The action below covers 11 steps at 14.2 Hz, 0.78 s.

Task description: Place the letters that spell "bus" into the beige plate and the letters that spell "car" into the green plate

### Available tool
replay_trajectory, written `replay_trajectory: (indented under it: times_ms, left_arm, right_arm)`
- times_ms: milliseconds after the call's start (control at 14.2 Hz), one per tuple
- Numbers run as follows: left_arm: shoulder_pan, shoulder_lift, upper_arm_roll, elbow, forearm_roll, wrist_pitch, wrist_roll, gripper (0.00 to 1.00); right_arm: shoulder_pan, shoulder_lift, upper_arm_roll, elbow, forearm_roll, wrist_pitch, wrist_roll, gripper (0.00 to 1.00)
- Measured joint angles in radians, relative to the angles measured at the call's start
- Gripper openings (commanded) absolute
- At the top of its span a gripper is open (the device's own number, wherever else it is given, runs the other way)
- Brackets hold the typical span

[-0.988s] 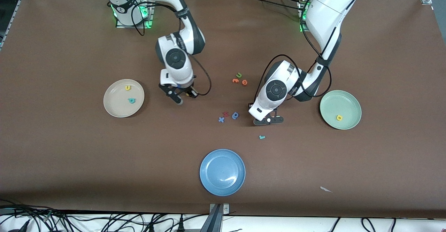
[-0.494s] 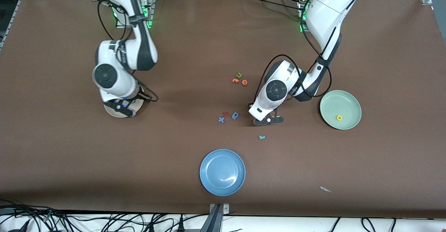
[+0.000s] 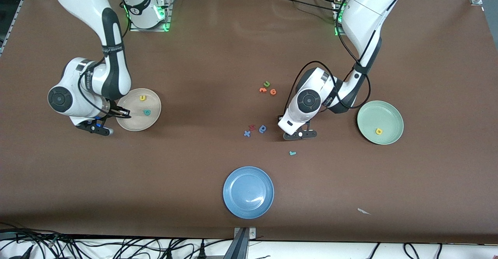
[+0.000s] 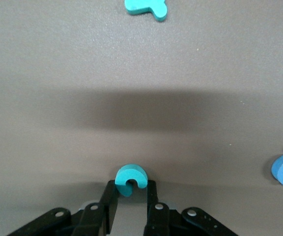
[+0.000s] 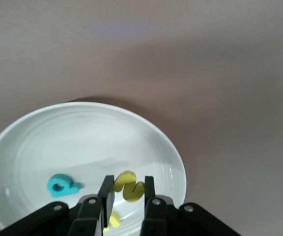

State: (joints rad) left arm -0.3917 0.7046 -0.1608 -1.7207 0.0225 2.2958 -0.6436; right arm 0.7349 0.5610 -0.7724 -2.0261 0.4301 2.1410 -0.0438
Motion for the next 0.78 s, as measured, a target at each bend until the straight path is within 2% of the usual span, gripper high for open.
replay_trajectory:
  times_ms: [71,141,212,282,353,565,706,776]
  left_arm:
    - [0.0,0.0,0.0,0.0,0.0,0.0,0.0,0.27]
    - [0.0,0.0,0.0,0.0,0.0,0.0,0.001,0.26]
    - [0.002,0.0,0.0,0.0,0.0,0.0,0.005,0.26]
    - [0.006,0.0,0.001,0.001,0.0,-0.006,0.014,0.25]
    - [0.015,-0.001,0.002,0.006,0.0,-0.025,0.031,0.24]
    - [0.078,-0.012,0.006,0.028,0.0,-0.095,0.149,0.24]
    - [0.122,-0.031,0.005,0.032,0.0,-0.124,0.204,0.24]
    - [0.13,-0.035,0.004,0.032,0.0,-0.131,0.211,0.24]
  right_arm:
    - [-0.004,0.016,0.006,0.0,0.023,0.001,-0.018,0.14]
    - [-0.002,0.025,0.012,0.0,0.035,0.001,-0.022,0.41]
    - [0.001,0.03,0.017,0.0,0.038,0.001,-0.022,0.55]
    - [0.002,0.031,0.021,0.0,0.038,0.001,-0.022,0.81]
    - [0.003,0.031,0.022,0.002,0.038,0.001,-0.022,0.88]
    - [0.006,0.029,0.022,0.02,0.039,-0.013,-0.023,0.89]
    - [0.009,0.018,0.018,0.068,0.039,-0.07,-0.023,0.91]
    - [0.011,0.013,0.006,0.109,0.039,-0.127,-0.023,0.97]
